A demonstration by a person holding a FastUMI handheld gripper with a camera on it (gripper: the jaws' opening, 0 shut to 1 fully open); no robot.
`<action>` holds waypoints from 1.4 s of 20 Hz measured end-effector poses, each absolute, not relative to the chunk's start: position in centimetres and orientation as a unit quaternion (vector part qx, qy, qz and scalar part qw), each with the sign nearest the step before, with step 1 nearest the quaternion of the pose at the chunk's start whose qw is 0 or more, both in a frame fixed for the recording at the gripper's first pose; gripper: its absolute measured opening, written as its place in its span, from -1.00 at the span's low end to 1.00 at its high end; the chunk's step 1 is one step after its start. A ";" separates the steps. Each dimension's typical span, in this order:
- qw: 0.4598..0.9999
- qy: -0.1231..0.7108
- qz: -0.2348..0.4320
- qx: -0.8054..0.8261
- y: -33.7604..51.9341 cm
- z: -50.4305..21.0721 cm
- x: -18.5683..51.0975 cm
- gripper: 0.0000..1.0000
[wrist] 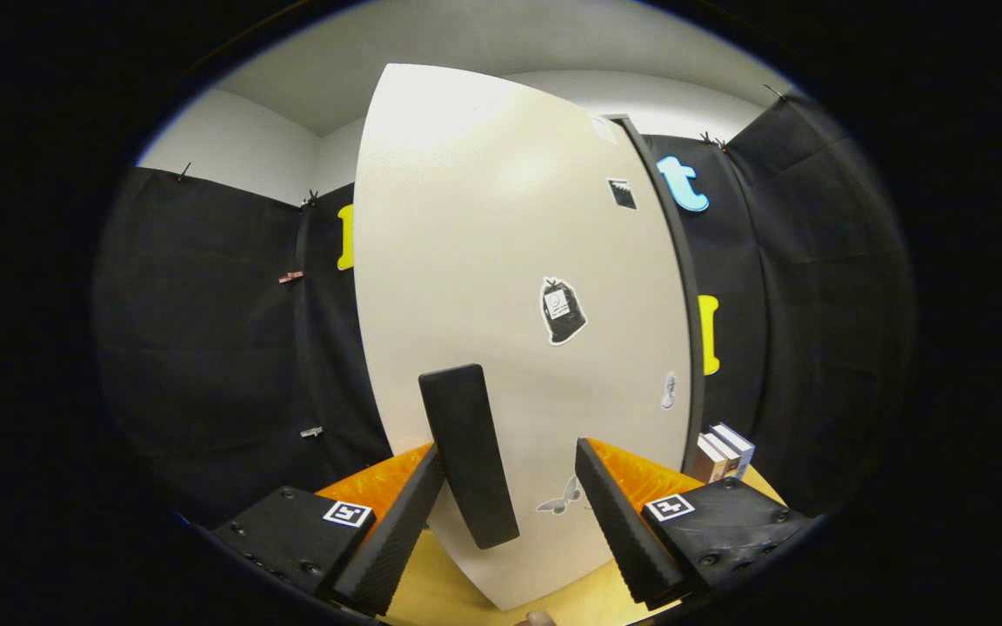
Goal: Open the shoe cabinet door, grab the shoes and put them into the shoe cabinet, then close the shoe cabinet door.
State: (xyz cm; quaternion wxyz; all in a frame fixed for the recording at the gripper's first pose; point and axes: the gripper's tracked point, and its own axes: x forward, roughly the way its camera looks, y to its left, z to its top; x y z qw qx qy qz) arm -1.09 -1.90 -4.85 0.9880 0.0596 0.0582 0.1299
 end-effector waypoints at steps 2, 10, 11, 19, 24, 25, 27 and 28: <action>0.987 0.059 0.140 0.061 -0.1 -5.0 -0.1 0.96; 0.986 0.038 0.158 0.044 3.6 -4.2 0.8 0.96; 0.986 0.035 0.157 0.041 3.9 -4.0 0.6 0.96; 0.988 0.015 0.152 0.021 4.8 -2.3 -0.6 0.96; 0.990 0.010 0.141 0.007 5.0 -2.2 -1.1 0.96; 0.990 0.010 0.140 0.005 5.1 -2.1 -1.2 0.96; 0.990 0.008 0.138 0.006 5.1 -1.9 -1.4 0.96; 0.991 0.007 0.137 0.007 5.1 -1.8 -1.5 0.96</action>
